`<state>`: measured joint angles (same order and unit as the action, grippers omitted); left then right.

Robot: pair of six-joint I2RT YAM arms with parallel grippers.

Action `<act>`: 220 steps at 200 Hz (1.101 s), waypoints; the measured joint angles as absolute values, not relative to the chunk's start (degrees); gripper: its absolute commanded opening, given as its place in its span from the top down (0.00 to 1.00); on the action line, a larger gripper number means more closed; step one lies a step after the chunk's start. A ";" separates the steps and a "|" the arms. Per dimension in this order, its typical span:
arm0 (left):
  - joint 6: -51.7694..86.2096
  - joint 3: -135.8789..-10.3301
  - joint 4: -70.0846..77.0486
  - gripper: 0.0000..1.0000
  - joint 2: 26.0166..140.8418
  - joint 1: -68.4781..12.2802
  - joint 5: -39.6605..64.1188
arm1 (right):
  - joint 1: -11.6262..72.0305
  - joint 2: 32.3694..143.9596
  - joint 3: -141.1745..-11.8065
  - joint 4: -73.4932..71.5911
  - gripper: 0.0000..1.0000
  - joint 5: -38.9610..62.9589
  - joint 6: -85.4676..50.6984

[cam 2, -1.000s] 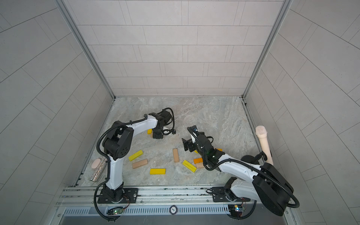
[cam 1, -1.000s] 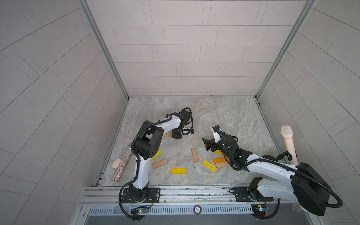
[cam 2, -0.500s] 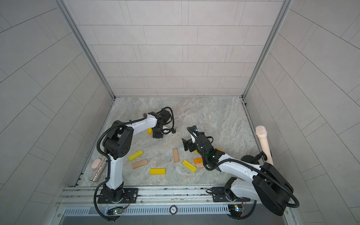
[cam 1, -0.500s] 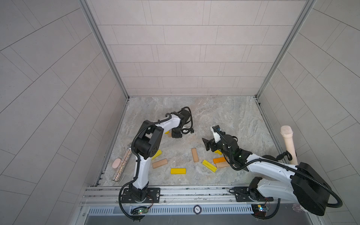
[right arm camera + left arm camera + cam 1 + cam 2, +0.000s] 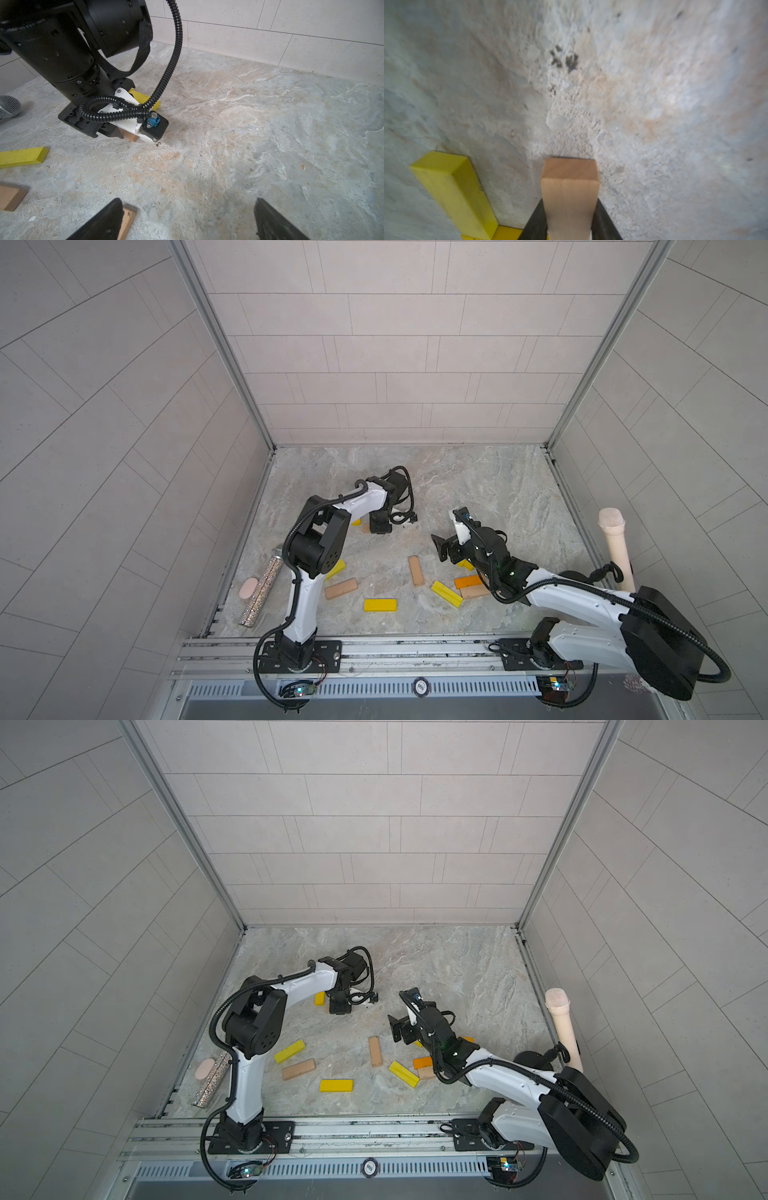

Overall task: Assemble the number 8 with building blocks
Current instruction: Assemble the building block at the center of the board.

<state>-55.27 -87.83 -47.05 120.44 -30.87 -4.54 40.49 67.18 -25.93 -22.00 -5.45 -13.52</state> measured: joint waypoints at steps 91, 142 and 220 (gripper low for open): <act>-56.90 -89.47 -48.31 0.72 121.45 -30.63 -5.91 | 40.49 67.18 -25.93 -22.00 0.00 -5.45 -13.52; -57.49 -89.47 -48.23 0.71 121.45 -30.13 -5.91 | 40.49 67.18 -25.93 -22.00 0.01 -5.45 -13.52; -58.13 -89.56 -48.18 0.71 121.45 -29.10 -6.15 | 40.49 67.18 -25.93 -22.00 0.01 -5.45 -13.52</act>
